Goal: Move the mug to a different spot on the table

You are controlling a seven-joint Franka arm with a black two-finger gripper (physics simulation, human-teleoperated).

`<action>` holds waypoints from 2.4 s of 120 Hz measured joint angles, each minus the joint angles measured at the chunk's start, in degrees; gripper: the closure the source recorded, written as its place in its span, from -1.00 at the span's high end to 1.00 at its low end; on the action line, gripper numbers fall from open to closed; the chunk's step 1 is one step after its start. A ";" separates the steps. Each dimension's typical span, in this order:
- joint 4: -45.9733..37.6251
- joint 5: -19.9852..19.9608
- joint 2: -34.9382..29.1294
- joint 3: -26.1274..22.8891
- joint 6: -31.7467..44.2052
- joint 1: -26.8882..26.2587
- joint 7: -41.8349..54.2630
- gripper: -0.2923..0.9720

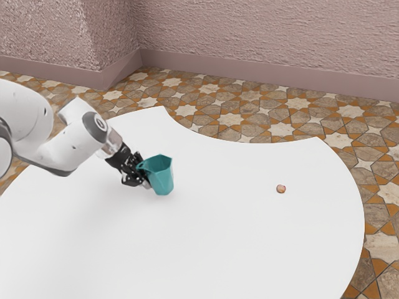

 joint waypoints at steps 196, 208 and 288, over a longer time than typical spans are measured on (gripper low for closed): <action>-17.50 -0.87 -12.09 -1.17 5.75 0.45 2.83 0.44; -17.97 -0.71 -13.63 -0.48 5.59 0.63 2.99 0.47; 18.00 48.79 -18.07 -4.79 -17.88 0.05 27.84 0.53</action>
